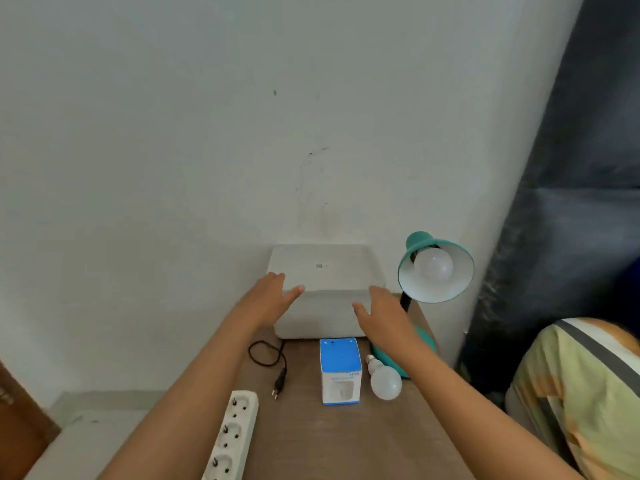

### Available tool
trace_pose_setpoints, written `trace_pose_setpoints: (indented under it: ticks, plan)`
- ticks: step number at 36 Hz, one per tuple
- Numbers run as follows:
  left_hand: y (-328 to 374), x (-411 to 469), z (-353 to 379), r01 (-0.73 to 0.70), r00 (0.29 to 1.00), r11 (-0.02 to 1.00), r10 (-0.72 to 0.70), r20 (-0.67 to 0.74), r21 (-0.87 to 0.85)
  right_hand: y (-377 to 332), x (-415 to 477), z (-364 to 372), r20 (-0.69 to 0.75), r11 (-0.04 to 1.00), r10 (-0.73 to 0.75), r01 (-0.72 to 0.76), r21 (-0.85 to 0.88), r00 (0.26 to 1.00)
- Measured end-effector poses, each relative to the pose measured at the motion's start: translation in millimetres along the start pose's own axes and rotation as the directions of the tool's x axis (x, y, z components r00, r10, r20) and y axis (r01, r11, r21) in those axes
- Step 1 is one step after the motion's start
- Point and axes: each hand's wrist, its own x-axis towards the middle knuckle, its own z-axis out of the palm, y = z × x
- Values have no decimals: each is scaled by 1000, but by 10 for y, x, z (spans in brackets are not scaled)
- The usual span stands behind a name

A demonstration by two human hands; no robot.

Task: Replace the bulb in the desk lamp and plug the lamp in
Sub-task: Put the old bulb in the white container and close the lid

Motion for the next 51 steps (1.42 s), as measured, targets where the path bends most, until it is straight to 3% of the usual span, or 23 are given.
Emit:
trace_pose_setpoints:
  ticks: [7,11,19,28,38,51]
  plan:
    - [-517,370,86,34,999,940,-44,-23,-338,109,608,217,-127,992,120,-115,51,985]
    - [-556,450,243,-4,1000,876,-5,-17,-483,210,865,311,-134,945,270,-235,230,954]
    - [-702,611,554,-13,973,768,-138,-185,-641,270,923,441,-205,883,299,-189,429,932]
    - [-593,703,546,-119,937,650,-176,-300,-751,224,987,441,-292,856,330,-154,493,898]
    - [-649,841,359,-120,971,639,-85,-224,-760,165,1039,401,-301,821,337,-122,558,892]
    - [-730,934,334,-89,990,634,-31,-140,-768,220,1213,352,-217,793,407,-225,566,887]
